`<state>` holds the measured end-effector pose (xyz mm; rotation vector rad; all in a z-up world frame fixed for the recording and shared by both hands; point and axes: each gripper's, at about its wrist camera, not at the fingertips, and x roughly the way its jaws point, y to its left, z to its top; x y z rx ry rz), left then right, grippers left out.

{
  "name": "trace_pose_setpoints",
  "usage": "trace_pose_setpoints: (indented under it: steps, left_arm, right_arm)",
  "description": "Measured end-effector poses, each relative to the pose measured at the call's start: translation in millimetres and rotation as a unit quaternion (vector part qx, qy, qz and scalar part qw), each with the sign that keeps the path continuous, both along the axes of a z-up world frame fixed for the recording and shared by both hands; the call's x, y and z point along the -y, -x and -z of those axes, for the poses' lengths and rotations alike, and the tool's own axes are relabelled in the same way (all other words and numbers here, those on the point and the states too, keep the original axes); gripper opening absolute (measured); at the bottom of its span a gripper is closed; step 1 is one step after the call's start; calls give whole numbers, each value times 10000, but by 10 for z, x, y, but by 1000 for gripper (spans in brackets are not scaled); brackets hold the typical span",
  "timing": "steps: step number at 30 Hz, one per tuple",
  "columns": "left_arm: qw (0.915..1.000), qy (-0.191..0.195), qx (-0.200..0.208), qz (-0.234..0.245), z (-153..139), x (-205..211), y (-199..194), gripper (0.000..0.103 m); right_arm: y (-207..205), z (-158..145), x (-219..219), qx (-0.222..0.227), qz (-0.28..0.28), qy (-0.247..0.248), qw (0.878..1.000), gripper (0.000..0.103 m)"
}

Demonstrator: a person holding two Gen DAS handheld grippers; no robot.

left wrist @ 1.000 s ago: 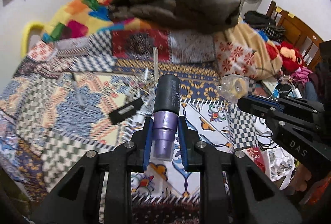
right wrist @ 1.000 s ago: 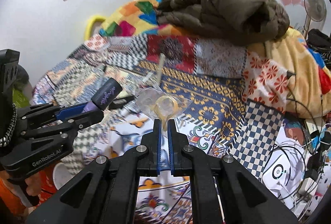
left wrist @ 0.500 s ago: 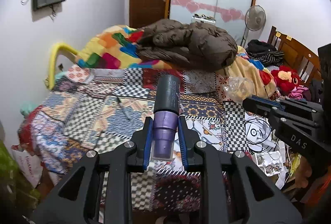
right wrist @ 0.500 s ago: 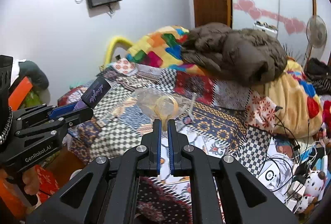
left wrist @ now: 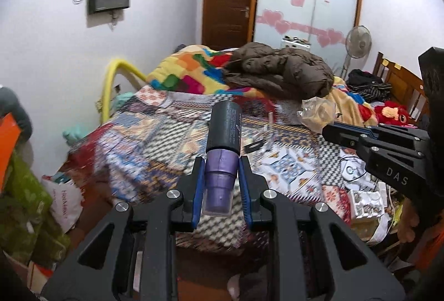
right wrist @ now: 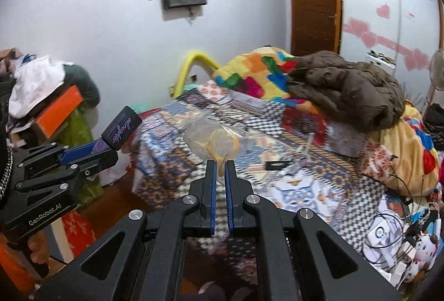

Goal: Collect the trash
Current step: 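Carry the tube and wrapper in both tools over the white bin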

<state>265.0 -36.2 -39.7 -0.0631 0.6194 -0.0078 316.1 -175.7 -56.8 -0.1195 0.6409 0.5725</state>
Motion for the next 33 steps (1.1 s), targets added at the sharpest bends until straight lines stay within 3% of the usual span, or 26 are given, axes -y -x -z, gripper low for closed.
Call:
trace_pose_setpoints:
  steps: [10,17,26,33]
  left_arm:
    - [9969,-3,-168,-767,216,-768,884,23]
    - [9905,117,-456,-1288,519,-1230,1165,23]
    - [9782,477,-1074,-1715,1222,-1714,1290,23]
    - [9607,795,-1773,-1982,1892,-2019,1257,23]
  right_arm:
    - [484,206,-739,-148,-727,36,9972,6]
    - [681,506,-1283,-432,-1234,282,9910,6]
    - [798,1080,-1895,-949,-1760,820,9764,6]
    - [732,1624,-2268,-1541,-2000,1204,9601,6]
